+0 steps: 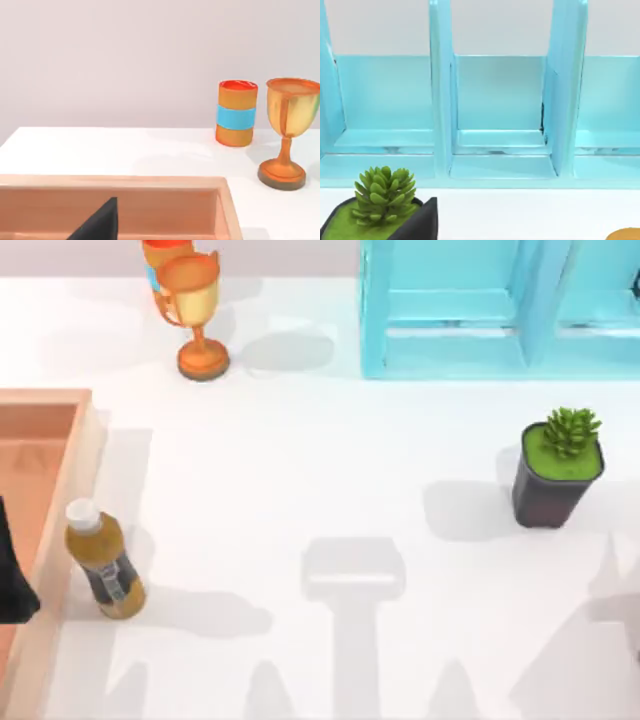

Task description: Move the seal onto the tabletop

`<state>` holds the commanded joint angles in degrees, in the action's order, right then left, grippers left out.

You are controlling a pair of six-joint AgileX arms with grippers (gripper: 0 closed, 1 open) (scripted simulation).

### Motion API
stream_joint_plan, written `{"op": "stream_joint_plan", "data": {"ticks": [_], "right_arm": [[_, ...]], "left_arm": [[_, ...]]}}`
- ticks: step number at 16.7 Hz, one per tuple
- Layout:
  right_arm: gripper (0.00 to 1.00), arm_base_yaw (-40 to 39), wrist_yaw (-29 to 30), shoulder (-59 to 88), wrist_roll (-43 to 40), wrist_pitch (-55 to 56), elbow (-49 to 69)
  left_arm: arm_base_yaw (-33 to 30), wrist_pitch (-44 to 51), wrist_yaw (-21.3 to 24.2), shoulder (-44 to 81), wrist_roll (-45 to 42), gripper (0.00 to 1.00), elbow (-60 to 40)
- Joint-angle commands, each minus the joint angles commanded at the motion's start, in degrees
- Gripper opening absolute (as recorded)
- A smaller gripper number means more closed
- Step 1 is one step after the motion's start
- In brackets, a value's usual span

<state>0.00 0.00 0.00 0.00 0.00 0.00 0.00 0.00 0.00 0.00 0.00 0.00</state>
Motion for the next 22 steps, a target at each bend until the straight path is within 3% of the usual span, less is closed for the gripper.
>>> {"op": "stream_joint_plan", "data": {"ticks": [4,8,17,22], "right_arm": [[1.00,0.00,0.00,0.00,0.00,0.00,0.00],[1.00,0.00,0.00,0.00,0.00,0.00,0.00],[1.00,0.00,0.00,0.00,0.00,0.00,0.00],[1.00,0.00,0.00,0.00,0.00,0.00,0.00]], "left_arm": [[0.51,1.75,-0.01,1.83,-0.59,1.00,-1.86],[3.03,10.95,0.07,12.76,-3.56,1.00,-12.03],[12.23,45.25,0.11,61.42,-13.37,1.00,-45.68],[16.75,60.93,-0.07,82.04,-18.00,1.00,-61.98]]}}
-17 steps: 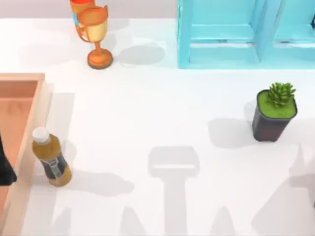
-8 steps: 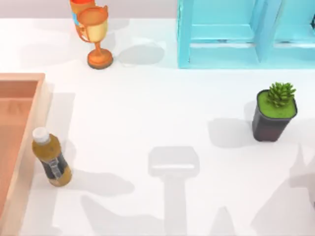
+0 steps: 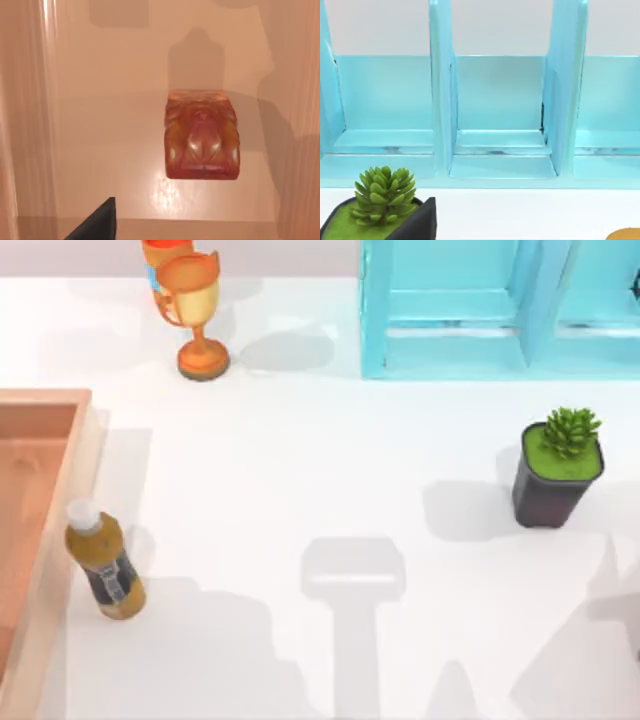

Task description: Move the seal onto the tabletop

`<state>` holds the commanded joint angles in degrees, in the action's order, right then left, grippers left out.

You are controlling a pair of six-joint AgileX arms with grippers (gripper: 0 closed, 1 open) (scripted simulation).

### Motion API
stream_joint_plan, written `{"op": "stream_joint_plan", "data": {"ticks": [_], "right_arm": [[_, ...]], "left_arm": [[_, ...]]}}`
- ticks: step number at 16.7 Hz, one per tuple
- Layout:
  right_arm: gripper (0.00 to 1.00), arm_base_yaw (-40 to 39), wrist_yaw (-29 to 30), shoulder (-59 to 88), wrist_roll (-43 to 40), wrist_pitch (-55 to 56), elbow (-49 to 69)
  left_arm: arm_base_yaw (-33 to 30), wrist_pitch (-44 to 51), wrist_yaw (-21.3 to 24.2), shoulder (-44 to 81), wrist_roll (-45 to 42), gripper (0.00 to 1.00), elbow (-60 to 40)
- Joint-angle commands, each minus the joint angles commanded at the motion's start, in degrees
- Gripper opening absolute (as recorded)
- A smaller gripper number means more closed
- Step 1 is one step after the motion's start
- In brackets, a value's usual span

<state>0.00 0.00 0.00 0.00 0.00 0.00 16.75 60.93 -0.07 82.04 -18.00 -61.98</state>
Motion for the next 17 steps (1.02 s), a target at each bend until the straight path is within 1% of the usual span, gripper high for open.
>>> {"op": "stream_joint_plan", "data": {"ticks": [2,5,11,13,17], "right_arm": [[1.00,0.00,0.00,0.00,0.00,0.00,0.00],[1.00,0.00,0.00,0.00,0.00,0.00,0.00],[1.00,0.00,0.00,0.00,0.00,0.00,0.00],[1.00,0.00,0.00,0.00,0.00,0.00,0.00],[1.00,0.00,0.00,0.00,0.00,0.00,0.00]], "left_arm": [[1.24,4.02,-0.04,5.78,-1.26,1.00,-4.78],[2.30,7.35,-0.08,10.24,-2.30,1.00,-8.92],[2.13,7.34,-0.08,10.57,-2.33,1.00,-9.04],[2.34,5.25,-0.07,11.99,-2.39,1.00,-7.94],[2.67,-3.36,-0.07,15.60,-2.75,1.00,-3.22]]}}
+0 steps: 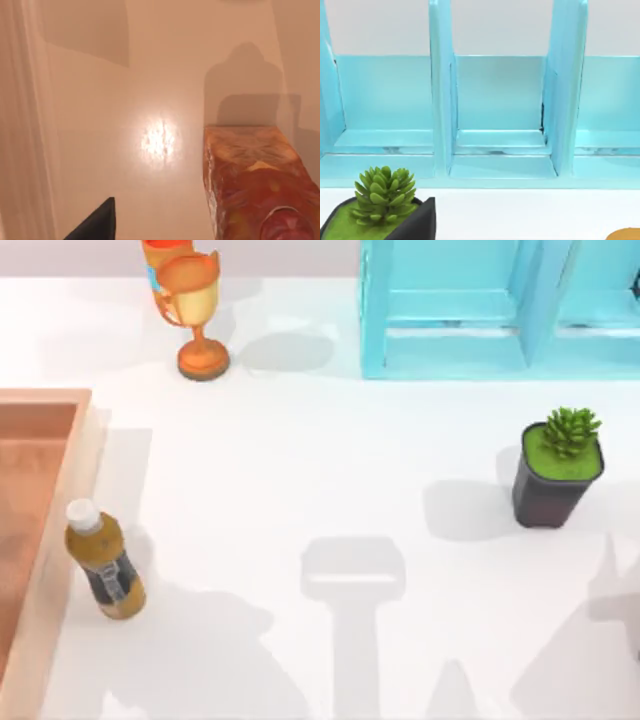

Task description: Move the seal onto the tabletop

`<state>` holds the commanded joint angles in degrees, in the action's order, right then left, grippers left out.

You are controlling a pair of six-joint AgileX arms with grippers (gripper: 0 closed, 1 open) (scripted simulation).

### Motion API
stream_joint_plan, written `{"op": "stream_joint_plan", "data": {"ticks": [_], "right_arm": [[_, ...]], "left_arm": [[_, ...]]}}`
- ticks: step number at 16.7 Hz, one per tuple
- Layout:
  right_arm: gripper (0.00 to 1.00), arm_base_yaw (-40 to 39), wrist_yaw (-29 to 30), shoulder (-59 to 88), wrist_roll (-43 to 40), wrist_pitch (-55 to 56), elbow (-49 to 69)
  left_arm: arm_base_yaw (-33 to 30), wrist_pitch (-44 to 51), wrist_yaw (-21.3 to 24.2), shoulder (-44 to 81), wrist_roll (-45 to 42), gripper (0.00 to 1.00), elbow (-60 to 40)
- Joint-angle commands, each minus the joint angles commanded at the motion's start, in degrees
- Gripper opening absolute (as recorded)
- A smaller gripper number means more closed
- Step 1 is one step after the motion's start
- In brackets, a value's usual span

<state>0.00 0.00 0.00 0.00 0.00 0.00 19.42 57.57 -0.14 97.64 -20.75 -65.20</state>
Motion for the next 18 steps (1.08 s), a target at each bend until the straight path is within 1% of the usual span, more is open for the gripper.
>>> {"op": "stream_joint_plan", "data": {"ticks": [6,8,12,18], "right_arm": [[1.00,0.00,0.00,0.00,0.00,0.00,0.00],[1.00,0.00,0.00,0.00,0.00,0.00,0.00],[1.00,0.00,0.00,0.00,0.00,0.00,0.00],[1.00,0.00,0.00,0.00,0.00,0.00,0.00]], "left_arm": [[0.00,-10.75,0.00,2.05,-0.03,1.00,8.71],[-0.01,-12.22,0.01,2.42,-0.02,1.00,9.75],[-0.01,-12.25,0.01,2.42,-0.02,1.00,9.77],[-0.01,-12.25,0.01,2.42,-0.02,0.55,9.77]]}}
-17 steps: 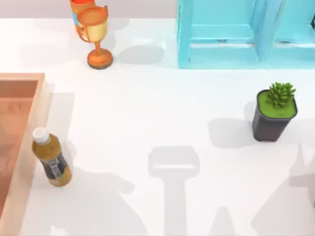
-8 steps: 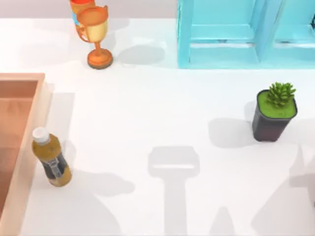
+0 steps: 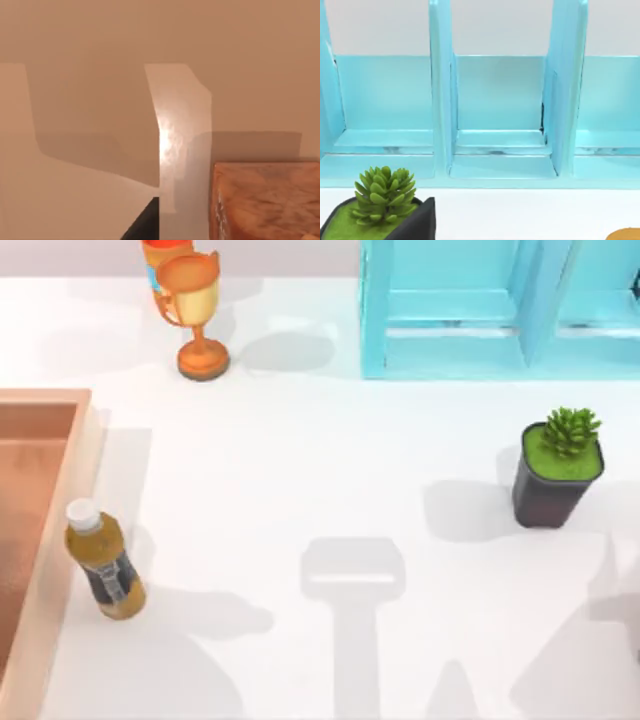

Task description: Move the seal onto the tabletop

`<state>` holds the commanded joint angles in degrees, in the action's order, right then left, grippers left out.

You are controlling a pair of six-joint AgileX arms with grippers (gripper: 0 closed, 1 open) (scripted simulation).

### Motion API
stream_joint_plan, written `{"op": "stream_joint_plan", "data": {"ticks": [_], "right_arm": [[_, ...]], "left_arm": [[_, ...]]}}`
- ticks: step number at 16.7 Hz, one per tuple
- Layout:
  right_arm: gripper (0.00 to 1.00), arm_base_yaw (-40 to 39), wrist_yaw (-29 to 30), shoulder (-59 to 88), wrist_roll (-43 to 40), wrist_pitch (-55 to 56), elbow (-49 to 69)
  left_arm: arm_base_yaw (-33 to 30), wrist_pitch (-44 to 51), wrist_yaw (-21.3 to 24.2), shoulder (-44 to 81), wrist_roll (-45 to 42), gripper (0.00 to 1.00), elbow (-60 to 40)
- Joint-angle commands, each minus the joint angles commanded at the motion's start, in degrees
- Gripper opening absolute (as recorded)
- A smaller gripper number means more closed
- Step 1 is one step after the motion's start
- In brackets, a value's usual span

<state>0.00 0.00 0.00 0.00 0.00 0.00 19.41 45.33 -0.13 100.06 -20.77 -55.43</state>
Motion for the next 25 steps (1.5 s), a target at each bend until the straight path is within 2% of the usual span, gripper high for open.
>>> {"op": "stream_joint_plan", "data": {"ticks": [7,18,21,25], "right_arm": [[1.00,0.00,0.00,0.00,0.00,0.00,0.00],[1.00,0.00,0.00,0.00,0.00,0.00,0.00],[1.00,0.00,0.00,0.00,0.00,0.00,0.00],[1.00,0.00,0.00,0.00,0.00,0.00,0.00]], "left_arm": [[0.00,0.00,0.00,0.00,0.00,0.02,0.00],[-0.82,0.26,-0.30,-0.84,-0.42,0.00,-0.76],[-6.37,2.27,-1.76,-5.11,-1.34,0.00,-6.17],[-18.86,10.02,-3.07,-11.70,2.96,0.00,-16.96]]}}
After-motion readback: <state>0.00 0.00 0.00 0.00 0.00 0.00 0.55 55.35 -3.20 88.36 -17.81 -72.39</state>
